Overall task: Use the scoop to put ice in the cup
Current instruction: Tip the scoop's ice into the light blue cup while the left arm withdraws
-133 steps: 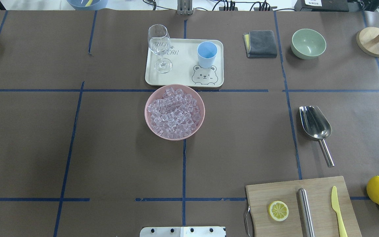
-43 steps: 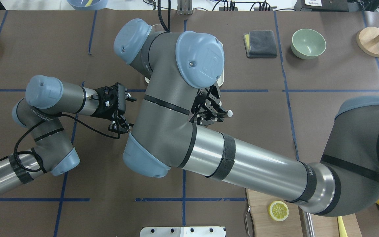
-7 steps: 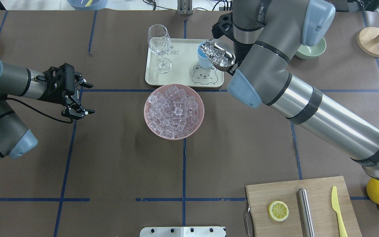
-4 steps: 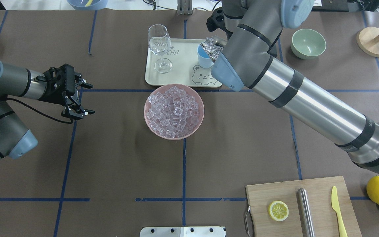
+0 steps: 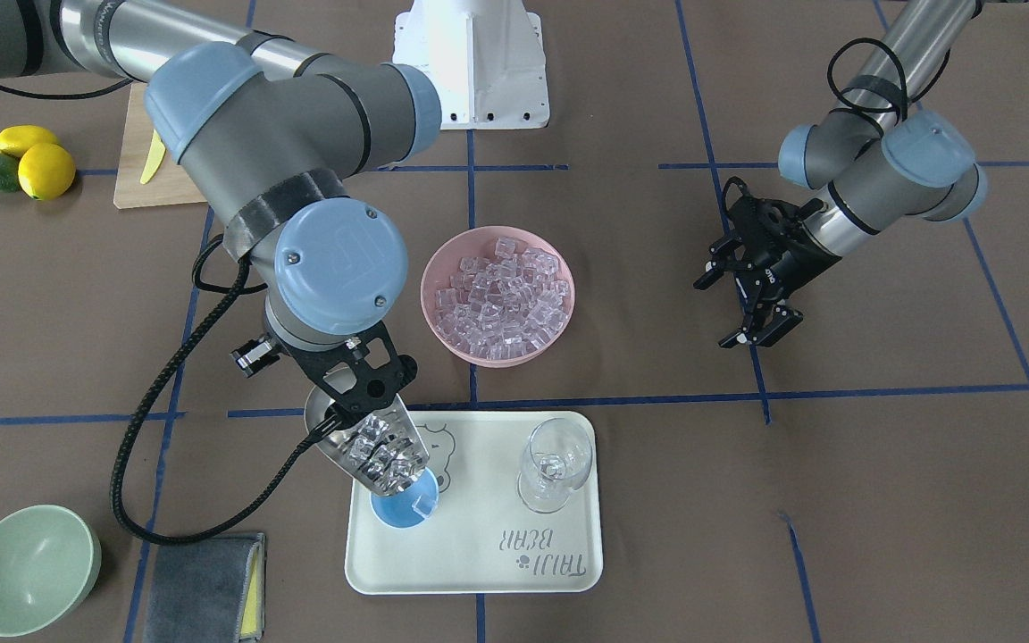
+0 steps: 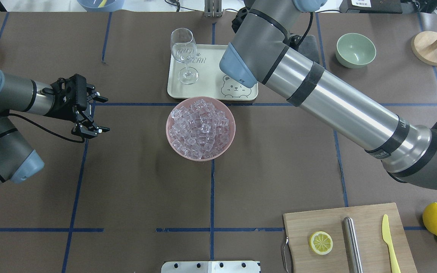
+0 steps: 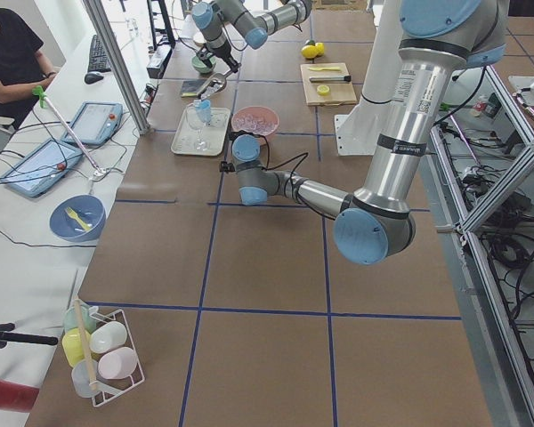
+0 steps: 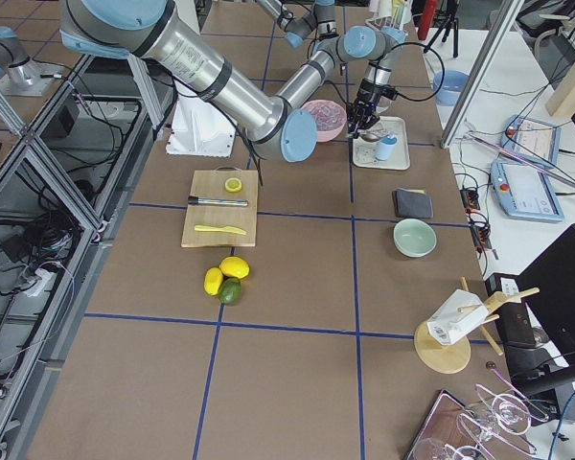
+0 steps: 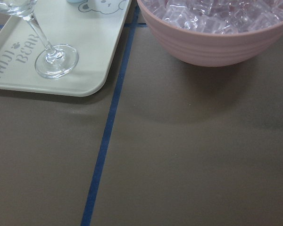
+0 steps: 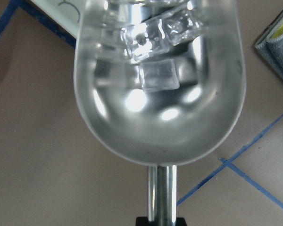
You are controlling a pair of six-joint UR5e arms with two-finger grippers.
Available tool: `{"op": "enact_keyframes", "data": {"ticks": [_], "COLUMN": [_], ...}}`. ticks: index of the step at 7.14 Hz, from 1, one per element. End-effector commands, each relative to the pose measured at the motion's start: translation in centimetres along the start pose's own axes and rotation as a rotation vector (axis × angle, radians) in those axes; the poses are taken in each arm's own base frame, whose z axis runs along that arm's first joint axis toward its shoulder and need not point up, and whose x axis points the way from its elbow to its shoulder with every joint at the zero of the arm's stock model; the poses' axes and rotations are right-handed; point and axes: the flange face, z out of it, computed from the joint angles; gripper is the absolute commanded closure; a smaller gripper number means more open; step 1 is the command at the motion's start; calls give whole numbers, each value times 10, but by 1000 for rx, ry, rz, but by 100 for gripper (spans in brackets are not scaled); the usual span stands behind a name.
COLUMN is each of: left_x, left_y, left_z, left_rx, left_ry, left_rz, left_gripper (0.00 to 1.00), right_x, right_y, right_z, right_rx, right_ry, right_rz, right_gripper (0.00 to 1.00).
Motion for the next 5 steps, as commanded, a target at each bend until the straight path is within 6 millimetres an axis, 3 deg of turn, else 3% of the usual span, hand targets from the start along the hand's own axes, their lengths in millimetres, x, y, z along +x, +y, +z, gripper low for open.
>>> {"op": "enact_keyframes", "data": {"ticks": [1, 5], "left_x": [0, 1], "left_y": [-1, -1], "left_z": [0, -2], "left_rx": [2, 13], "left_ry": [0, -2], "left_rz": [-1, 4], "left_gripper": [0, 0], "right_x": [3, 14], "right_y": [-5, 6], "right_z": [-8, -14], "right_rx": [-68, -160], "right_ry": [46, 127], "right_rz": [-40, -116], "right_gripper": [100, 100]}}
